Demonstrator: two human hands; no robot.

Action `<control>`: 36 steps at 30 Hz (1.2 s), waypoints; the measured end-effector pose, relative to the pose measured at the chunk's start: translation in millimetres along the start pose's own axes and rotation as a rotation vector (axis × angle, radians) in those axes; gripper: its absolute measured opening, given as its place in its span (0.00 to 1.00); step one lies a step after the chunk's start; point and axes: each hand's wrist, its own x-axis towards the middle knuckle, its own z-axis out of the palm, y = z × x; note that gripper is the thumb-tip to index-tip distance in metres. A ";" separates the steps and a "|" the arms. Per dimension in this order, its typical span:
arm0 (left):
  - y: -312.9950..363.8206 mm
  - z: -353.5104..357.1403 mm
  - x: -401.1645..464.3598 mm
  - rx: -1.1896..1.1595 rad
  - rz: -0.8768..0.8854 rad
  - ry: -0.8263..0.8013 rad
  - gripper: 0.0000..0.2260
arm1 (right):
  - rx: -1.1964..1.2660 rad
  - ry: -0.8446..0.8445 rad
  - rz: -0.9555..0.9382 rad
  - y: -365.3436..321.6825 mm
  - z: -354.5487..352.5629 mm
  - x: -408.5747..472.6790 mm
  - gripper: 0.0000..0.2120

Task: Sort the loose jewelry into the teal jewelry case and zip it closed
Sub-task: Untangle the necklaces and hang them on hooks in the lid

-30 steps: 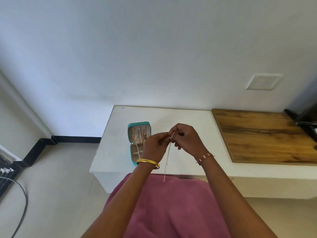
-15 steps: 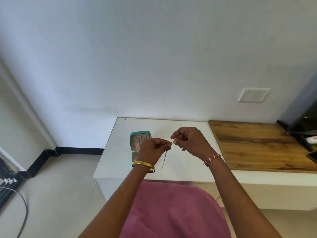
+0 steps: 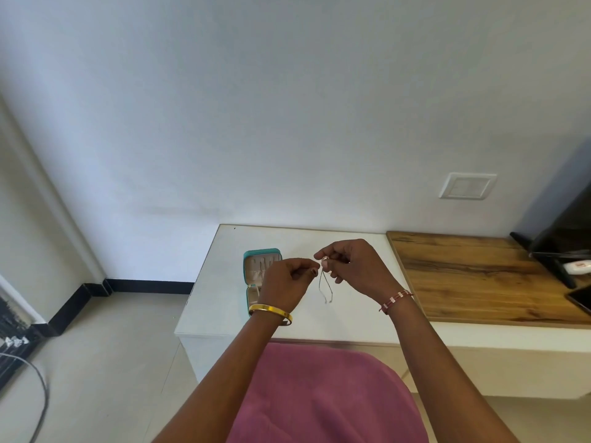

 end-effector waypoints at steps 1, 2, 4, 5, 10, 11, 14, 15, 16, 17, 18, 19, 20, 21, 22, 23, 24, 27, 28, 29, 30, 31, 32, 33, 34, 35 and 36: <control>0.6 0.8 -0.4 -0.003 0.003 -0.006 0.07 | 0.004 -0.002 0.002 -1.0 0.2 -0.1 0.08; 1.4 1.6 -0.9 0.001 0.006 -0.009 0.07 | 0.005 -0.005 0.005 -1.7 0.2 -0.2 0.08; 2.1 2.8 -1.0 0.000 0.012 -0.007 0.07 | -0.001 -0.009 0.009 -2.8 0.0 -0.7 0.08; 2.1 3.0 -0.9 0.000 0.014 -0.005 0.07 | -0.004 -0.009 0.008 -3.1 -0.1 -1.1 0.08; 2.3 2.1 -1.7 -0.010 0.009 -0.016 0.06 | 0.016 -0.003 0.008 -3.9 -0.5 -2.0 0.08; 3.0 1.8 -2.1 -0.023 0.006 -0.022 0.06 | 0.026 -0.004 0.008 -4.3 -0.3 -2.0 0.08; 4.3 1.1 -3.6 -0.095 -0.008 -0.052 0.05 | 0.034 0.003 0.003 -5.3 0.2 -2.6 0.08; 3.8 1.0 -4.2 -0.113 -0.014 -0.063 0.06 | 0.035 0.006 0.002 -5.4 0.3 -2.9 0.08; 3.0 0.8 -4.9 -0.129 -0.020 -0.074 0.08 | 0.037 0.010 0.002 -5.5 0.3 -3.1 0.09; 2.1 0.8 -5.4 -0.142 -0.029 -0.083 0.09 | 0.038 0.013 0.002 -5.4 0.1 -3.4 0.09; 1.2 0.9 -5.9 -0.148 -0.037 -0.090 0.10 | 0.038 0.016 0.002 -5.3 0.0 -3.7 0.09; 0.6 1.3 -6.3 -0.146 -0.040 -0.094 0.10 | 0.038 0.017 0.003 -5.3 -0.1 -4.0 0.09; 0.2 1.8 -6.5 -0.141 -0.040 -0.093 0.10 | 0.039 0.016 0.004 -5.1 -0.1 -4.5 0.09; -0.2 2.4 -6.5 -0.135 -0.039 -0.090 0.09 | 0.039 0.013 0.006 -5.0 -0.2 -4.8 0.09; -0.2 2.7 -6.3 -0.127 -0.037 -0.085 0.08 | 0.038 0.011 0.008 -4.8 -0.2 -5.1 0.09; -0.3 2.8 -5.9 -0.114 -0.033 -0.079 0.07 | 0.038 0.009 0.008 -4.6 -0.4 -5.3 0.08; -0.2 2.8 -5.7 -0.098 -0.028 -0.070 0.06 | 0.038 0.008 0.009 -4.1 -0.7 -5.4 0.08; 0.0 1.9 -5.1 -0.034 -0.004 -0.014 0.05 | 0.033 0.009 0.013 -2.6 -2.2 -5.2 0.08; -0.2 1.4 -5.0 -0.008 0.007 0.012 0.05 | 0.030 0.006 0.017 -2.0 -2.3 -4.9 0.08; -0.3 1.0 -4.7 0.024 0.018 0.036 0.05 | 0.026 0.002 0.023 -1.7 -1.8 -4.6 0.08; -0.5 0.5 -4.8 0.059 0.032 0.055 0.05 | 0.020 -0.004 0.027 -1.3 -1.0 -4.4 0.07; -0.5 0.4 -4.5 0.093 0.048 0.070 0.05 | 0.011 -0.009 0.030 -1.1 0.0 -4.2 0.08; -0.3 0.3 -4.6 0.124 0.064 0.082 0.05 | -0.003 -0.012 0.030 -0.8 1.1 -4.1 0.08; -0.1 0.1 -4.9 0.155 0.076 0.092 0.06 | -0.024 -0.014 0.027 -0.7 2.3 -4.1 0.08; 0.5 -0.2 -5.5 0.186 0.087 0.101 0.06 | -0.052 -0.014 0.021 -0.7 3.5 -4.0 0.08; 1.0 -0.4 -6.1 0.215 0.095 0.107 0.06 | -0.085 -0.013 0.013 -0.7 4.5 -4.3 0.08; 1.1 -0.6 -6.9 0.240 0.104 0.112 0.06 | -0.118 -0.013 0.004 -0.8 5.4 -4.3 0.08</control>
